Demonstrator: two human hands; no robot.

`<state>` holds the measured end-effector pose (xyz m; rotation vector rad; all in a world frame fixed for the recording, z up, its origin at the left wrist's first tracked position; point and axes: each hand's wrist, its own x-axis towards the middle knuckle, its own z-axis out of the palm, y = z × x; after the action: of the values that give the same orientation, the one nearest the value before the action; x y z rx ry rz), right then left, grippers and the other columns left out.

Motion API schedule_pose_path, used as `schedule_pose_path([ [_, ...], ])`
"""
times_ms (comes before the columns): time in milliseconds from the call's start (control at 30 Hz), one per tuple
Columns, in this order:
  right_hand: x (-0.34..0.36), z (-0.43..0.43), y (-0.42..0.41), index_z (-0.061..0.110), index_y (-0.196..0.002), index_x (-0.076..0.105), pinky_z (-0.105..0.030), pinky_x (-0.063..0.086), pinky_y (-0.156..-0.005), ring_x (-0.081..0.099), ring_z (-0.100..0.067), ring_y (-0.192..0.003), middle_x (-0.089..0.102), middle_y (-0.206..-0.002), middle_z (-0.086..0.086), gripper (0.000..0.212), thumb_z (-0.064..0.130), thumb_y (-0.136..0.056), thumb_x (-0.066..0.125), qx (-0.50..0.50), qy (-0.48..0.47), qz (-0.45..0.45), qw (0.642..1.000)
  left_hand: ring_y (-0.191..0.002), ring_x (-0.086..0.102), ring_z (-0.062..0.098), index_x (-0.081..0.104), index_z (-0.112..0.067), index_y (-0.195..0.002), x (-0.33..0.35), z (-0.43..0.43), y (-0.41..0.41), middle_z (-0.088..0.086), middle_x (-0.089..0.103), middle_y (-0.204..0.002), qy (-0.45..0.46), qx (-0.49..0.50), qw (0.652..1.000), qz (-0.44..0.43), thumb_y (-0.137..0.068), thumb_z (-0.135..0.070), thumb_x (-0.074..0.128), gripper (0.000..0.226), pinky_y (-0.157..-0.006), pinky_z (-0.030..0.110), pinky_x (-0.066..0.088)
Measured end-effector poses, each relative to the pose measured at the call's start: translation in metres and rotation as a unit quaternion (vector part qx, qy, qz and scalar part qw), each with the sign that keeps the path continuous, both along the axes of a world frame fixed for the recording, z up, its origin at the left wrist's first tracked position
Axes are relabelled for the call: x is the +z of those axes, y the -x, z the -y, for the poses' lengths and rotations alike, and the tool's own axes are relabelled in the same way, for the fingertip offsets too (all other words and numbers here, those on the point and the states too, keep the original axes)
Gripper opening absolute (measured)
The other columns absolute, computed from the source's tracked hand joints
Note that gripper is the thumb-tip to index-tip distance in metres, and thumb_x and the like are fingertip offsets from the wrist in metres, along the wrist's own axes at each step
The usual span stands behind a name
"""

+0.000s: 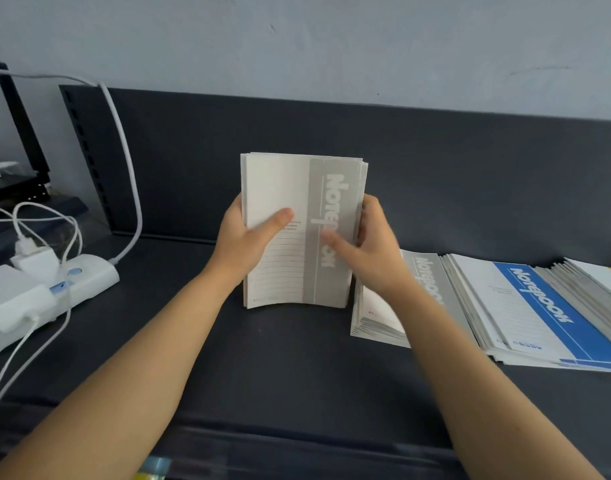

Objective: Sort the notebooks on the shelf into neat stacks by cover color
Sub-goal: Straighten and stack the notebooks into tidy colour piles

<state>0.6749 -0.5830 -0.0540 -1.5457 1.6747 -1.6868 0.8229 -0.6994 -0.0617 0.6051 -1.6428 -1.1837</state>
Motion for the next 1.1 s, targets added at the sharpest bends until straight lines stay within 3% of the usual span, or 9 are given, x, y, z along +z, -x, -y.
schedule_pose_path([
  [133, 0.006, -0.007, 0.030, 0.017, -0.127, 0.051, -0.016, 0.042, -0.078, 0.059, -0.004, -0.097, 0.062, -0.114, 0.009, 0.038, 0.032, -0.093, 0.058, -0.145, -0.097, -0.069, 0.982, -0.090, 0.072, 0.016, 0.066, -0.020, -0.110, 0.006, 0.003, -0.002, -0.002, 0.074, -0.100, -0.154, -0.026, 0.984, 0.084, -0.082, -0.025, 0.077, 0.030, -0.071, 0.032, 0.057],
  [233, -0.006, -0.006, 0.050, 0.005, -0.122, 0.058, -0.029, 0.045, -0.083, 0.058, -0.024, -0.111, 0.062, -0.122, -0.005, 0.043, 0.036, -0.091, 0.058, -0.205, -0.261, -0.176, 0.927, -0.082, 0.071, 0.016, 0.069, -0.016, -0.107, -0.003, 0.013, 0.000, 0.003, 0.074, -0.097, -0.205, -0.034, 0.950, 0.233, -0.082, -0.028, 0.077, 0.029, -0.065, 0.029, 0.054],
  [367, -0.016, 0.000, 0.059, 0.007, -0.116, 0.058, -0.039, 0.046, -0.089, 0.053, -0.030, -0.112, 0.062, -0.117, -0.007, 0.055, 0.052, -0.086, 0.055, -0.242, -0.371, -0.203, 0.873, -0.116, 0.058, 0.021, 0.049, -0.009, -0.137, -0.016, 0.025, 0.012, 0.003, 0.058, -0.132, -0.198, 0.023, 0.910, 0.363, -0.074, -0.045, 0.080, 0.078, -0.082, 0.029, 0.045],
  [500, -0.021, 0.002, 0.068, 0.016, -0.083, 0.048, -0.045, 0.045, -0.093, 0.053, -0.034, -0.111, 0.057, -0.101, -0.005, 0.058, 0.073, -0.072, 0.046, -0.257, -0.400, -0.208, 0.855, -0.113, 0.059, 0.023, 0.049, -0.007, -0.133, -0.022, 0.030, 0.023, 0.003, 0.058, -0.130, -0.180, 0.030, 0.917, 0.356, -0.066, -0.047, 0.085, 0.086, -0.088, 0.033, 0.049],
  [633, -0.022, 0.002, 0.070, 0.015, -0.108, 0.056, -0.055, 0.033, -0.103, 0.047, -0.034, -0.116, 0.056, -0.114, -0.005, 0.072, 0.076, -0.072, 0.044, -0.266, -0.434, -0.194, 0.838, -0.088, 0.064, 0.016, 0.062, -0.011, -0.104, -0.019, 0.027, 0.023, 0.002, 0.066, -0.106, -0.099, 0.056, 0.922, 0.370, -0.073, -0.038, 0.082, 0.046, -0.073, 0.032, 0.053],
  [733, -0.019, -0.001, 0.068, 0.016, -0.117, 0.055, -0.055, 0.031, -0.104, 0.040, -0.034, -0.124, 0.052, -0.126, -0.007, 0.076, 0.077, -0.072, 0.046, -0.274, -0.430, -0.185, 0.840, -0.109, 0.056, 0.026, 0.059, -0.010, -0.117, -0.011, 0.015, 0.024, 0.005, 0.058, -0.121, 0.063, 0.158, 0.877, 0.450, -0.079, -0.046, 0.074, 0.054, -0.093, 0.040, 0.047],
  [800, -0.017, -0.002, 0.069, 0.016, -0.125, 0.052, -0.052, 0.034, -0.104, 0.035, -0.033, -0.129, 0.047, -0.131, -0.008, 0.084, 0.079, -0.069, 0.049, -0.276, -0.431, -0.168, 0.842, -0.109, 0.054, 0.022, 0.059, -0.014, -0.120, -0.003, 0.000, 0.030, 0.002, 0.057, -0.118, 0.108, 0.149, 0.900, 0.394, -0.083, -0.042, 0.071, 0.048, -0.092, 0.034, 0.045],
  [933, -0.016, -0.006, 0.074, 0.013, -0.127, 0.049, -0.048, 0.039, -0.101, 0.041, -0.031, -0.124, 0.049, -0.129, -0.008, 0.105, 0.087, -0.053, 0.050, -0.272, -0.438, -0.151, 0.843, -0.072, 0.058, 0.016, 0.066, -0.004, -0.092, 0.013, -0.044, 0.065, 0.004, 0.061, -0.088, -0.008, -0.051, 0.927, 0.372, -0.088, -0.032, 0.067, 0.028, -0.073, 0.028, 0.051],
  [1100, -0.016, -0.013, 0.072, 0.012, -0.092, 0.049, -0.039, 0.048, -0.081, 0.052, -0.027, -0.096, 0.050, -0.106, -0.007, 0.061, 0.067, -0.069, 0.063, -0.261, -0.384, -0.160, 0.871, -0.071, 0.052, 0.021, 0.049, -0.013, -0.069, 0.012, -0.065, 0.090, 0.006, 0.054, -0.080, -0.114, -0.095, 0.915, 0.376, -0.079, -0.041, 0.076, 0.040, -0.057, 0.025, 0.041],
])
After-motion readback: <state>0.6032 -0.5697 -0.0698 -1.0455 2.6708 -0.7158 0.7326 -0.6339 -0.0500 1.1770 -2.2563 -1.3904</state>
